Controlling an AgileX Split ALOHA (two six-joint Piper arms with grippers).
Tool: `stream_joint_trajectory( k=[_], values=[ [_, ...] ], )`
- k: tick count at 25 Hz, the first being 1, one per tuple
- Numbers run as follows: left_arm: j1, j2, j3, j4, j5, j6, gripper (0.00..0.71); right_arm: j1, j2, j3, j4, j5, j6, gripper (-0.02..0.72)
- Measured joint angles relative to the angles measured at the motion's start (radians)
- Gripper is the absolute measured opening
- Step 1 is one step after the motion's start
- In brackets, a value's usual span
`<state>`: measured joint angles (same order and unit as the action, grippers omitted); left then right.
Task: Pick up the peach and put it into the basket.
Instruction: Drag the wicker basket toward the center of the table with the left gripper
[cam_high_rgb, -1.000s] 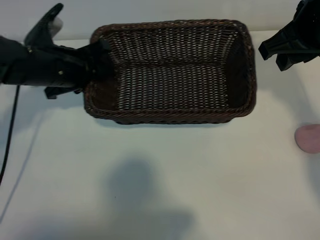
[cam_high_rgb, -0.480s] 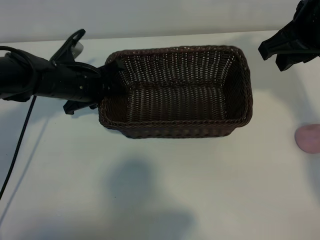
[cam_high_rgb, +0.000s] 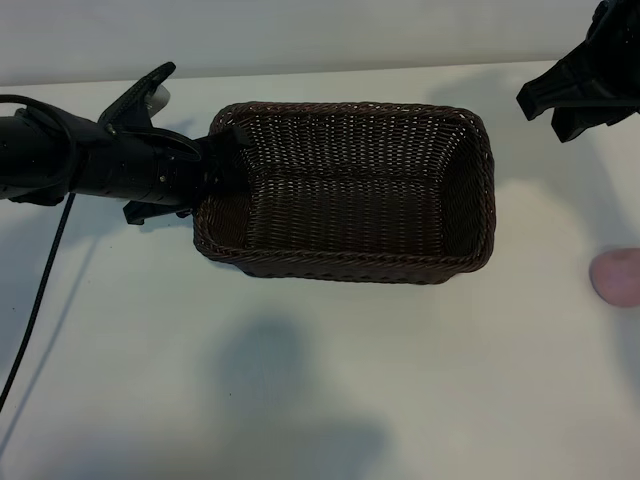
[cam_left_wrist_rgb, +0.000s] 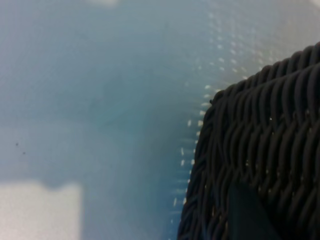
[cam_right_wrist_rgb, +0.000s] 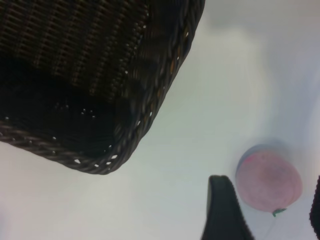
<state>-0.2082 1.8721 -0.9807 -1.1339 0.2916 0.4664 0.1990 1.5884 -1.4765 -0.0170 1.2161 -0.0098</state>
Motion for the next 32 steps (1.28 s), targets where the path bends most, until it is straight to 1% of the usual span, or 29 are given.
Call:
stream_joint_trajectory(
  k=[6,12,14,19,20,22,24,28,32],
  values=[
    [0.000,0.000,0.000,0.000,0.010,0.003,0.289,0.000,0.000,0.000,0.000,0.000,0.000,0.420],
    [0.000,0.000,0.000,-0.001,0.043,0.004,0.297,0.000,0.000,0.000,0.000,0.000,0.000,0.420],
    [0.000,0.000,0.000,-0.004,0.052,0.004,0.340,0.000,0.000,0.000,0.000,0.000,0.000,0.420],
    [0.000,-0.005,-0.006,-0.025,0.077,-0.001,0.586,0.000,0.000,0.000,0.000,0.000,0.000,0.420],
    [0.000,-0.010,-0.007,-0.026,0.081,-0.001,0.626,0.000,0.000,0.000,0.000,0.000,0.000,0.420],
    [0.000,-0.020,-0.007,-0.026,0.088,-0.001,0.672,0.000,0.000,0.000,0.000,0.000,0.000,0.420],
    [0.000,-0.033,-0.007,-0.023,0.094,-0.001,0.688,0.000,0.000,0.000,0.000,0.000,0.000,0.420],
    [0.000,-0.078,-0.007,0.020,0.105,-0.008,0.691,0.000,0.000,0.000,0.000,0.000,0.000,0.420],
    [0.000,-0.136,-0.007,0.121,0.125,-0.072,0.691,0.000,0.000,0.000,0.000,0.000,0.000,0.420]
  ],
)
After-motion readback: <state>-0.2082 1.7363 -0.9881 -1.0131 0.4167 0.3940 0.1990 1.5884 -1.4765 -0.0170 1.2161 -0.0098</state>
